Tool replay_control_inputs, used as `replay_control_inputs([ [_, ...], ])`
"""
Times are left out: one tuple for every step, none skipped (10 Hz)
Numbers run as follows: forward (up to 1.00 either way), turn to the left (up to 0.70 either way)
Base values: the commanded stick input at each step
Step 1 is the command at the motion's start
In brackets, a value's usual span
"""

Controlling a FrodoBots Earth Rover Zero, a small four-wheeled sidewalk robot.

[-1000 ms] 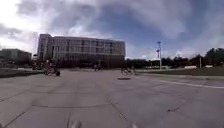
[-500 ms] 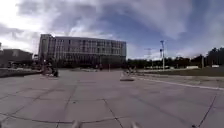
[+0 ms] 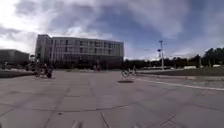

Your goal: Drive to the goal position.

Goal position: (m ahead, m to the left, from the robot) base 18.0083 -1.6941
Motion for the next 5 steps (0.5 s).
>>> replay_control_inputs([
  [1.00, 0.00],
  [1.00, 0.00],
  [1.00, 0.00],
  [1.00, 0.00],
  [1.00, 0.00],
])
